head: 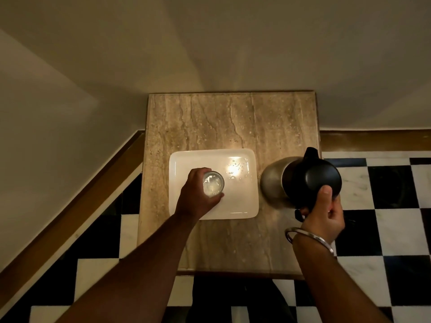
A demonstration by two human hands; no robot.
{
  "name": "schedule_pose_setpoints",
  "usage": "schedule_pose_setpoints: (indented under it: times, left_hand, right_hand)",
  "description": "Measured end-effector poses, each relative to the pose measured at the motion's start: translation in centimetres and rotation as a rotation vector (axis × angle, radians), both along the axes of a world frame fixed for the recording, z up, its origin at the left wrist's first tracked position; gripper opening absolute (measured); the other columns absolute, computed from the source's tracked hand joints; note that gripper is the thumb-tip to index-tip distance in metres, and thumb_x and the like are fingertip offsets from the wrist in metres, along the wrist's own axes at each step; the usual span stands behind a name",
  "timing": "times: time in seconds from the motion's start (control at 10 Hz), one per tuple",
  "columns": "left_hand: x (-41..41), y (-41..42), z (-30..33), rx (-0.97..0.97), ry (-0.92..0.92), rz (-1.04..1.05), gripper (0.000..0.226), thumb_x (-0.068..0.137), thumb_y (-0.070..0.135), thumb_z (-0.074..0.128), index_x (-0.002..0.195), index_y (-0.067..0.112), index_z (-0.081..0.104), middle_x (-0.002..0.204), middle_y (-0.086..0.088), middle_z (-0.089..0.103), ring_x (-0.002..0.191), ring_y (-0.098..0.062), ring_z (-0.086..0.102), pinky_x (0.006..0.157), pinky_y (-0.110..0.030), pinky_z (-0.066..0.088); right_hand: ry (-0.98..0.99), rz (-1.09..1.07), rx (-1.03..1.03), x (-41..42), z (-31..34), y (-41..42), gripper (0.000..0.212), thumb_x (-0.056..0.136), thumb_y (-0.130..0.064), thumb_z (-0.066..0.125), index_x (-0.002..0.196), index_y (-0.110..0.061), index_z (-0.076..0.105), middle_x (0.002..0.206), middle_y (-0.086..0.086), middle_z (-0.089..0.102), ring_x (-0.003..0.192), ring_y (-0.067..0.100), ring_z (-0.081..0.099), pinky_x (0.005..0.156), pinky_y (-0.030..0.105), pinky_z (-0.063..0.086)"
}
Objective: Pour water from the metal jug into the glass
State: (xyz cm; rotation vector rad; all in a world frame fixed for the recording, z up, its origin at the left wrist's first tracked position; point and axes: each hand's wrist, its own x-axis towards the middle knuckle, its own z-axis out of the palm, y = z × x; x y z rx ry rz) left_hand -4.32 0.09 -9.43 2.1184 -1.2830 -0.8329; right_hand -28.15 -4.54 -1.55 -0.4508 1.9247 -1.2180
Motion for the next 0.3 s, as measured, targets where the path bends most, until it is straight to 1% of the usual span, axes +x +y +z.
schedule_pose_setpoints:
  times: [0.1, 0.2, 0.3]
  left_hand:
    - [-0.1, 0.2, 0.2, 0.018, -0.012, 0.001, 0.079, 0.056, 0.035, 0.092, 0.123, 0.026, 0.05, 0.125, 0.006, 0.054, 0.11, -0.012, 0.056, 0.091, -0.025, 0.046]
    - [0.1, 0.2, 2.4, 0.092, -0.042, -0.059, 0.101, 0.056, 0.042, 0.092, 0.139, 0.022, 0.039, 0.141, -0.001, 0.046, 0.125, -0.02, 0.05, 0.1, -0.034, 0.046]
    - [0.2, 0.6, 5.7, 0.187, -0.13, -0.11, 0.124, 0.055, 0.058, 0.088, 0.151, 0.02, 0.019, 0.158, -0.005, 0.028, 0.141, -0.025, 0.033, 0.109, -0.043, 0.04]
  right_hand:
    - [0.018, 0.115, -0.009, -0.6, 0.2, 0.5, 0.08, 0.069, -0.074, 0.055, 0.131, -0.024, 0.055, 0.103, 0.002, 0.066, 0.068, 0.003, 0.06, 0.059, 0.02, 0.05]
    - [0.034, 0.262, 0.028, -1.2, 1.1, 1.0, 0.079, 0.075, -0.071, 0.046, 0.138, -0.024, 0.046, 0.114, 0.005, 0.063, 0.084, 0.004, 0.063, 0.071, 0.025, 0.047]
    - [0.177, 0.399, 0.111, -2.0, 3.7, 3.2, 0.088, 0.078, -0.068, 0.048, 0.151, -0.03, 0.019, 0.133, -0.003, 0.051, 0.117, 0.019, 0.049, 0.092, 0.041, 0.041]
